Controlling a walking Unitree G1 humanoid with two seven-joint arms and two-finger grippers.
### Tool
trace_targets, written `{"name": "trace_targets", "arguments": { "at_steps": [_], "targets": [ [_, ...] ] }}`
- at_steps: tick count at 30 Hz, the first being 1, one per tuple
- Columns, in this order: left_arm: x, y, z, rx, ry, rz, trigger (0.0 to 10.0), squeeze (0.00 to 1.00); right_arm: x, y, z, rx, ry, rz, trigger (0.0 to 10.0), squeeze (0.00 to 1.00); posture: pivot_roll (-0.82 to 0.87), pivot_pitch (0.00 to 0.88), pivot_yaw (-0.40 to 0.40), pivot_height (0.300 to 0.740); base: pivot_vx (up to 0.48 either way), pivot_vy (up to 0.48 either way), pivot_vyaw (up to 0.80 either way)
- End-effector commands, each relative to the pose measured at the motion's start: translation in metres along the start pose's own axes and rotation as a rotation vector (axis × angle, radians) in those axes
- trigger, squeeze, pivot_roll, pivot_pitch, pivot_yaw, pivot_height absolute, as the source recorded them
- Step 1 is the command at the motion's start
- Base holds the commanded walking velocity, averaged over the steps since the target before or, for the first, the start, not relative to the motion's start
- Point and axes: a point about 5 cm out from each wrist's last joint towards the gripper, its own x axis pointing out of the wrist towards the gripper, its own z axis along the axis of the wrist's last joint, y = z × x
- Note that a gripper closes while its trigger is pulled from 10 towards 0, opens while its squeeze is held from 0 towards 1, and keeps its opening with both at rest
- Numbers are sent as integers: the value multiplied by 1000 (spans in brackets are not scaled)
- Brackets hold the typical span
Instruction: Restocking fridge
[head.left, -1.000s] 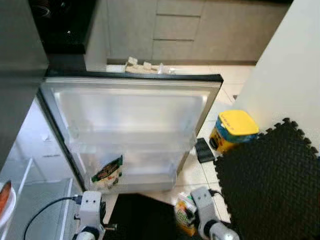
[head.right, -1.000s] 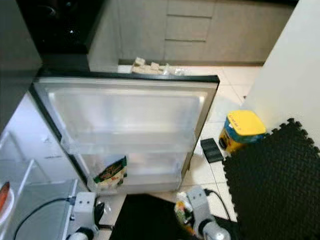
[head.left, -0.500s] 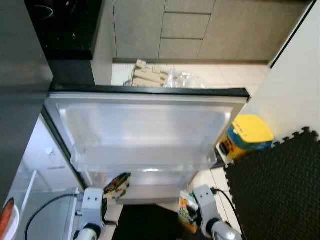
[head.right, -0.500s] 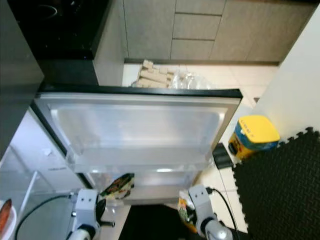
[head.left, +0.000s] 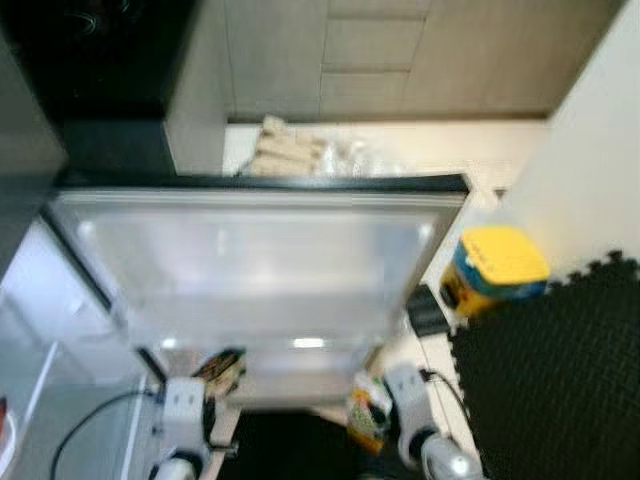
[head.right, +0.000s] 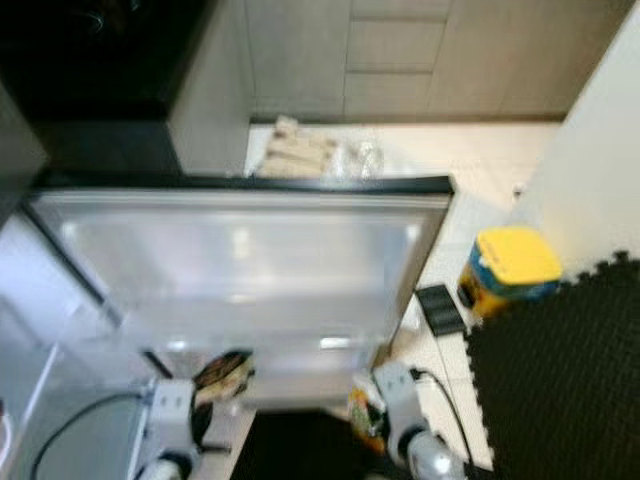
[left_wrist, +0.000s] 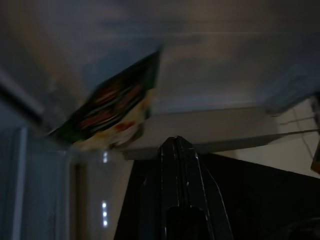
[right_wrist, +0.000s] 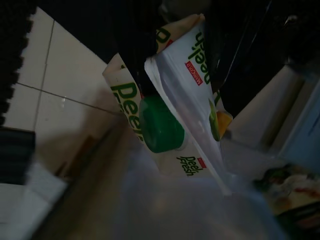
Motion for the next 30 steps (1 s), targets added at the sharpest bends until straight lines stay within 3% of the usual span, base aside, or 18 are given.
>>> {"name": "trace_targets", "arguments": {
  "at_steps": [1,11,18,24,30],
  "targets": [
    [-6,-2,-8,6,20,-2,10000,0,4,10,7,0,-46,62,10000,0,-65,121,-51,729,0,0,0],
    [-7,-6,-8,21,11,-42,10000,0,13,32,24,-100,-114,206,10000,0,-75,130,-46,729,0,0,0],
    [-6,-8,-5,41,-1,-67,10000,0,14,32,30,-93,-151,220,10000,0,-76,128,-40,719,0,0,0],
    [-5,-11,-2,69,-22,-114,10000,0,14,29,43,-42,-245,212,10000,0,-71,126,-40,719,0,0,0],
    [-9,-9,0,100,-38,-181,10000,0,13,32,61,-71,-353,259,10000,0,-83,124,-30,709,0,0,0]
  ]
}}
